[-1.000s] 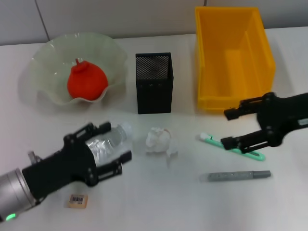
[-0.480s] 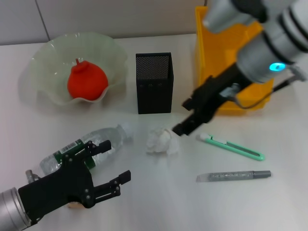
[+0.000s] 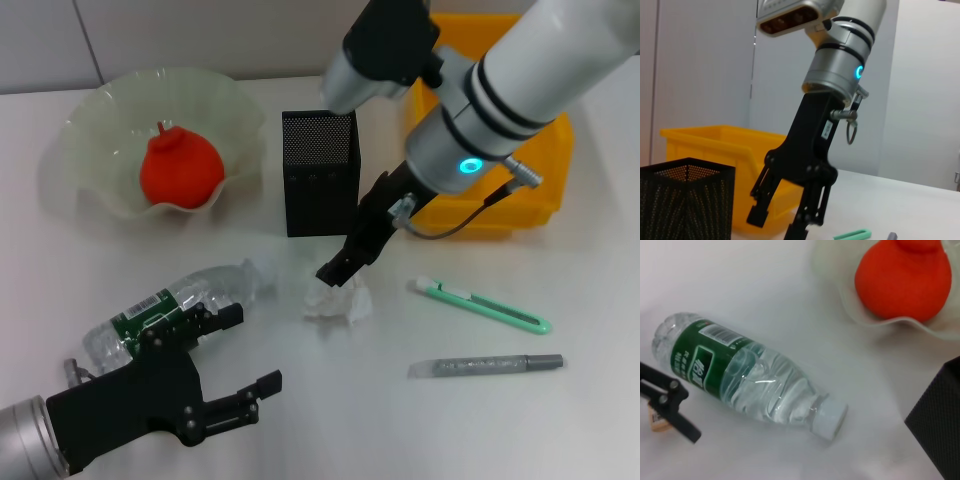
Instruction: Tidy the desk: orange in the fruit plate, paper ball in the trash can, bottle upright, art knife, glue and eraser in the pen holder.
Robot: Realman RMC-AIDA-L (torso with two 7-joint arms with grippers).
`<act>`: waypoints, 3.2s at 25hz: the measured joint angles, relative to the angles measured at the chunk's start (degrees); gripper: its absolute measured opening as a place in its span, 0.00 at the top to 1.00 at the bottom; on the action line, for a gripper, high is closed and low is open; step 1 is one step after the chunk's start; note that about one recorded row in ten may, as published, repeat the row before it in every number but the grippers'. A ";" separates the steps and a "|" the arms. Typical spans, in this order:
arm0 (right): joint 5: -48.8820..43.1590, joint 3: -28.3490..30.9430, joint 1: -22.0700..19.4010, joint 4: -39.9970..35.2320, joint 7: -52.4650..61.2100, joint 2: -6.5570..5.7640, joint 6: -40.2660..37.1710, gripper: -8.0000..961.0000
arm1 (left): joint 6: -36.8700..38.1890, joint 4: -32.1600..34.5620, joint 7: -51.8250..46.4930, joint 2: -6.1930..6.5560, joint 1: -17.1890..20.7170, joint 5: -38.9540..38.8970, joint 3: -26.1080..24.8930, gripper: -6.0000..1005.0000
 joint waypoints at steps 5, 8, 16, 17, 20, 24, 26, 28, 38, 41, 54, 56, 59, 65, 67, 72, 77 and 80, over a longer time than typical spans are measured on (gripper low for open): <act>0.90 -2.87 1.04 3.18 1.45 0.21 3.30 0.18 | 0.00 0.24 -0.01 -0.06 -0.24 0.88 0.30 0.16; 2.91 -4.96 1.36 5.30 1.59 0.22 5.68 0.18 | 0.00 0.33 -0.09 -0.11 -0.43 1.27 0.32 0.17; 5.03 -8.00 2.22 9.53 1.37 0.21 9.50 0.18 | -0.01 0.20 -0.12 -0.09 -0.68 1.35 0.32 0.17; 5.06 -8.19 2.38 10.10 1.35 0.21 9.95 0.18 | 0.00 0.18 -0.11 -0.06 -0.68 1.35 0.32 0.17; 5.13 -8.47 2.64 10.97 1.26 0.23 10.87 0.19 | 0.03 0.17 0.07 -0.05 -0.74 1.36 0.32 0.17; 5.23 -8.54 3.24 11.42 1.24 0.24 10.44 0.20 | 0.05 0.16 0.06 -0.03 -0.75 1.36 0.32 0.17; 5.24 -8.54 3.95 12.69 1.23 0.19 10.23 0.20 | 0.07 0.11 0.06 -0.03 -0.79 1.37 0.32 0.17; 5.25 -8.55 4.27 13.54 1.23 0.19 10.21 0.27 | 0.07 0.08 0.07 -0.03 -0.83 1.39 0.32 0.17; 4.59 0.11 -3.00 -1.87 1.83 -0.21 0.07 0.59 | 0.18 0.41 -0.24 0.01 -1.47 1.66 0.32 0.17; 2.88 7.06 -6.43 -10.24 1.96 -0.35 -3.96 0.68 | 0.18 0.42 -0.30 0.03 -1.92 2.21 0.30 0.17; -6.21 27.44 -12.10 -27.58 -0.53 -1.20 -2.90 0.89 | 0.27 0.43 -0.42 -0.03 -3.06 2.85 0.32 0.18; -7.27 27.39 -12.11 -25.72 -1.12 -1.21 -0.14 0.90 | 0.35 0.43 -0.42 -0.03 -3.12 2.85 0.32 0.18; -7.56 27.10 -11.50 -19.82 -3.71 -1.20 5.08 0.90 | 0.70 0.43 -0.33 -0.07 -3.19 2.85 0.32 0.18; -7.81 27.00 -9.39 -11.37 -6.54 -0.73 10.03 0.82 | 1.00 0.43 -0.33 -0.08 -3.23 2.85 0.31 0.18; -7.81 26.97 -9.76 -12.22 -6.56 -0.57 9.81 0.76 | 1.24 0.42 -0.34 -0.10 -3.30 2.87 0.32 0.18; -3.72 26.75 -13.41 -18.16 -6.81 -0.23 8.41 0.62 | 2.14 0.42 -0.16 -0.07 -3.31 2.94 -0.19 0.18; 17.47 24.55 -25.13 -27.70 -16.09 -0.15 5.37 0.45 | 2.42 0.89 0.25 -0.08 -3.50 2.64 -1.03 0.18; 32.65 22.66 -34.41 -28.83 -28.13 0.05 2.24 0.33 | 2.41 1.10 0.27 -0.10 -3.63 2.60 -1.97 0.19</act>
